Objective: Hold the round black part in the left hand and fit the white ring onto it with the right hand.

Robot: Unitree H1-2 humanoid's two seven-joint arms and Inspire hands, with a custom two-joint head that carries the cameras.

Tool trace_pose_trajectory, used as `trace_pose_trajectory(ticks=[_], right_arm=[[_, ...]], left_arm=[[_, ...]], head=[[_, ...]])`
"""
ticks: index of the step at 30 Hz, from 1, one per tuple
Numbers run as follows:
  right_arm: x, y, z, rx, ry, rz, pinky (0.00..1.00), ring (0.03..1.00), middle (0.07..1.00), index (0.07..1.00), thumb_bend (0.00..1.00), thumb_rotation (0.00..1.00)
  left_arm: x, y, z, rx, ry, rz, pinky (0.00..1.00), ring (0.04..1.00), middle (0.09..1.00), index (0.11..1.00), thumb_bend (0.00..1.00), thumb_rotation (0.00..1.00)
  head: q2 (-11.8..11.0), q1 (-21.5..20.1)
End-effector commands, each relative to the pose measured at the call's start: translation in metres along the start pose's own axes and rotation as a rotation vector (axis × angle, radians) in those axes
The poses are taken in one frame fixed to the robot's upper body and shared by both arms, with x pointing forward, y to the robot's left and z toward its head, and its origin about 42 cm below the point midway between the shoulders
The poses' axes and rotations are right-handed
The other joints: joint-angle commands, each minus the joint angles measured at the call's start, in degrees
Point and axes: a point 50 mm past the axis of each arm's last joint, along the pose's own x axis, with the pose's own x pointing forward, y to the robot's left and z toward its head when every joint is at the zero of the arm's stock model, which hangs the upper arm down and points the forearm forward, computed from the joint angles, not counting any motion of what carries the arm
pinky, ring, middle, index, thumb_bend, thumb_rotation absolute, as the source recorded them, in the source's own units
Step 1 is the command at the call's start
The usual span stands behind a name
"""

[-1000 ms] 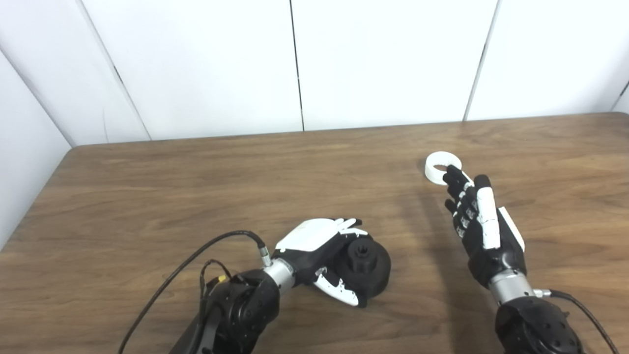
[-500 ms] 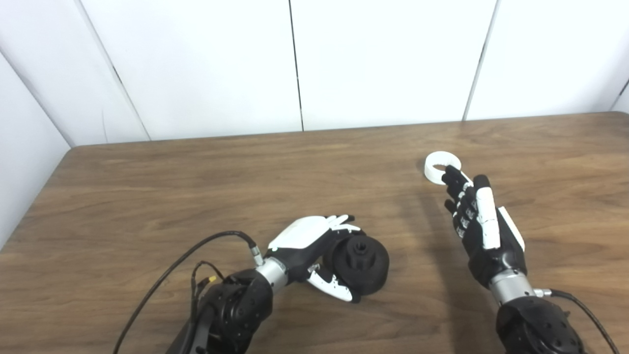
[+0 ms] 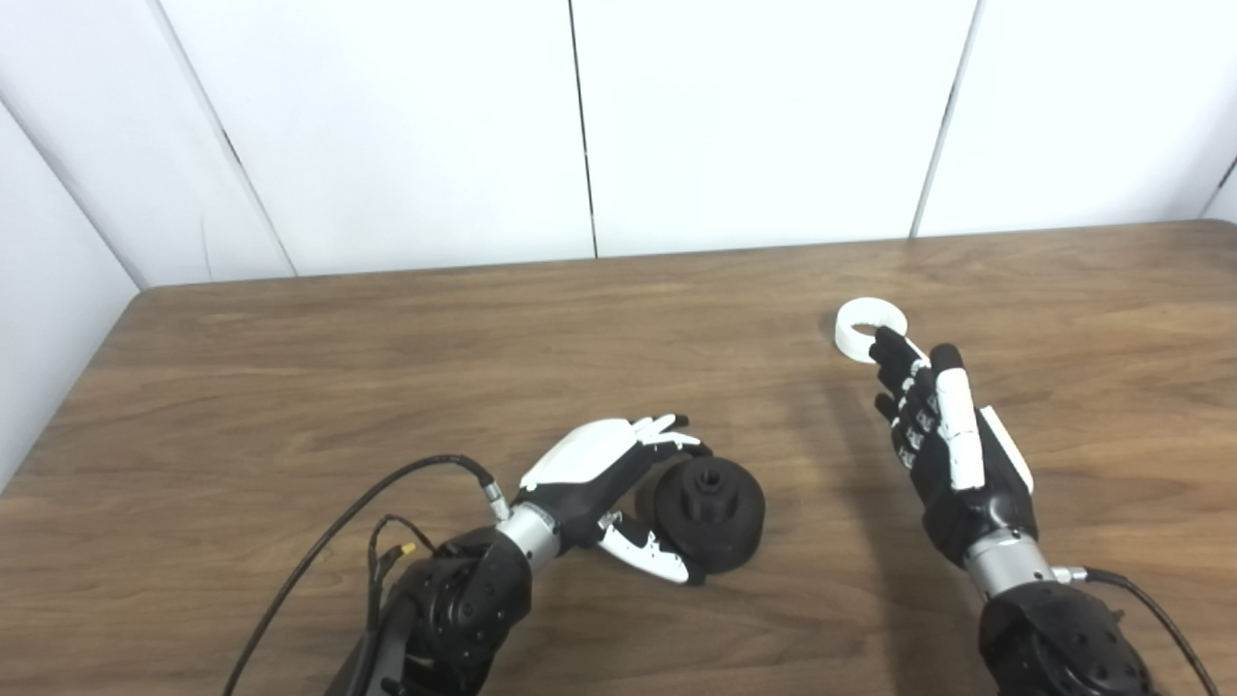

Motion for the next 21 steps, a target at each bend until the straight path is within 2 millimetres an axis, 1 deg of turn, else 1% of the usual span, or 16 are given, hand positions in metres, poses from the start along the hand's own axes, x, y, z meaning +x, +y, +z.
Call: trace_pose_trajectory(ticks=[1,5,10,15,21], right_arm=[[0.007,0.0042,0.0187,-0.002,-0.081,0.032,1.0,1.0,0.94,0.911,0.61,1.0],[0.0074,0.0039,0.0195,-0.004,-0.085,0.034,1.0,0.999,0.94,0.912,0.62,1.0],[0.008,0.0044,0.0205,-0.006,-0.087,0.038,1.0,1.0,0.939,0.914,0.6,1.0],[0.0087,0.0041,0.0207,-0.008,-0.087,0.041,1.0,1.0,0.939,0.914,0.61,1.0],[0.0085,0.0029,0.0213,-0.01,-0.088,0.034,1.0,0.994,0.937,0.911,0.61,1.0]], left_arm=[[0.0005,0.0028,-0.0046,0.003,0.028,0.004,0.99,1.0,1.0,0.818,1.0,0.26],[0.0011,0.0024,-0.0044,0.019,0.03,0.007,0.98,1.0,1.0,0.8,1.0,0.27],[0.0006,0.0031,-0.0045,0.024,0.031,0.011,0.98,1.0,1.0,0.779,1.0,0.26],[0.0004,0.0027,-0.0049,0.03,0.031,0.016,0.97,1.0,0.996,0.754,0.98,0.25],[0.0003,0.0027,-0.0039,0.027,0.032,0.019,0.97,1.0,0.994,0.744,0.95,0.25]], head=[[0.0,0.0],[0.1,0.1],[0.2,0.0],[0.2,0.0],[0.1,0.0]])
